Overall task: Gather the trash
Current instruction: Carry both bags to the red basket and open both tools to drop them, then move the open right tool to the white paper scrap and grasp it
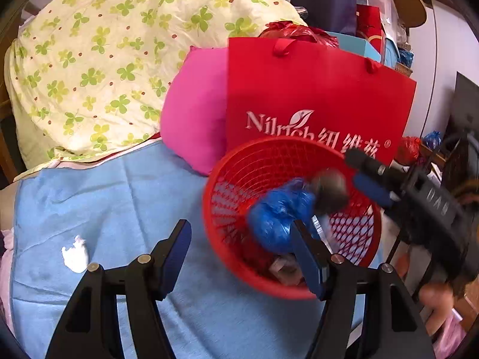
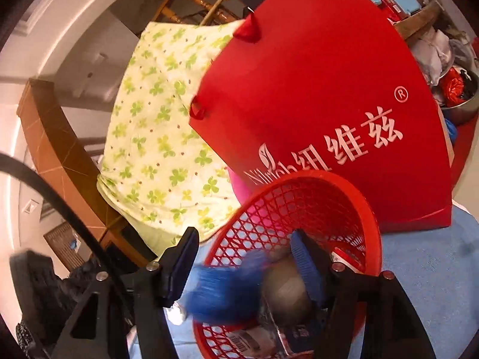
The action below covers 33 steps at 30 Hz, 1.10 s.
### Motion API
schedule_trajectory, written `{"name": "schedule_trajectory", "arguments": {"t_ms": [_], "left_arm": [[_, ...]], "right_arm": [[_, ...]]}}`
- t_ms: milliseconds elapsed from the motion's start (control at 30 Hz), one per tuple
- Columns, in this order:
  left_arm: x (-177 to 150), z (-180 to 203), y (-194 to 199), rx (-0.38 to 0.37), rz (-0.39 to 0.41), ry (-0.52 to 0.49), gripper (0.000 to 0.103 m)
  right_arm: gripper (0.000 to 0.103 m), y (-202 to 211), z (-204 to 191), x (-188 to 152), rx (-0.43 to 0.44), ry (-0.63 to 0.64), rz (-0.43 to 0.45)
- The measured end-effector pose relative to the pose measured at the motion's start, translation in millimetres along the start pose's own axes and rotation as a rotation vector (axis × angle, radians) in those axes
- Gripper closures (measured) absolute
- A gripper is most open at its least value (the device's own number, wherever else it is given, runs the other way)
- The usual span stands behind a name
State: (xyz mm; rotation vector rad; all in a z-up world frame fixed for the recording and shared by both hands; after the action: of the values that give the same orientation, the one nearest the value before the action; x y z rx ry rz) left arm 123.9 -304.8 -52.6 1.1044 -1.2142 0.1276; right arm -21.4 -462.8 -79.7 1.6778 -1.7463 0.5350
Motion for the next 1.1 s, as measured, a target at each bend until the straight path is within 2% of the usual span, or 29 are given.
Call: {"name": "schedule_trajectory", "arguments": {"t_ms": [100,200,333,467,633,700,867,1100], "left_arm": [[-17.9,-29.7,8.8,0.045,-0.012,0.037,0.034],[-44.4,-74.0,19.1,0.096,-0.034,0.131,0.034],[-94.1,-146.6,34.6,0.235,-0.073,0.272,0.033],[-143.4,-211.0,48.4,0.383,-0.115,0.382,0.033],[-179.6,-258.7,49.8,0.489,-0.14,0.484,0.033],[-190.5,-271.6,44.7,0.515,-0.15,0.512,0.033],[-204.3,-288.4,15.3,0.527,-0.172,0.538,0.033],[-213.7,-309.2,-9.0,0.525,-0.193,0.587,0.033]], "right_arm": [[0.035,0.7,-17.8,-6.2,0.037,0.06,0.004],[0.035,-1.9,-46.2,-17.2,0.097,0.149,0.008],[0.035,-7.8,-93.4,-41.4,0.189,0.299,-0.008],[0.035,-23.9,-125.2,-71.1,0.248,0.372,-0.084],[0.035,-63.1,-147.7,-111.6,0.249,0.38,-0.25],[0.035,-83.4,-149.7,-129.5,0.222,0.362,-0.331],[0.035,-130.2,-150.7,-168.0,0.191,0.272,-0.506],[0.035,-193.3,-144.8,-212.5,0.155,0.219,-0.682]]}}
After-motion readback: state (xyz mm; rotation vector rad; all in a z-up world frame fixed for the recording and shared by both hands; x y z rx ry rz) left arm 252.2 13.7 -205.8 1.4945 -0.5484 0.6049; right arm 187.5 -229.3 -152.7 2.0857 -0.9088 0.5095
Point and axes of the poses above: each gripper's, at about its wrist camera, not at the fingertips, and y roughly against the way its jaws point, z to its right, x to its top, the point moved 2 cm from there along -y, roughly the way its jaws point, and after that the axes turned 7 degrees about x, right-handed, at the moved point
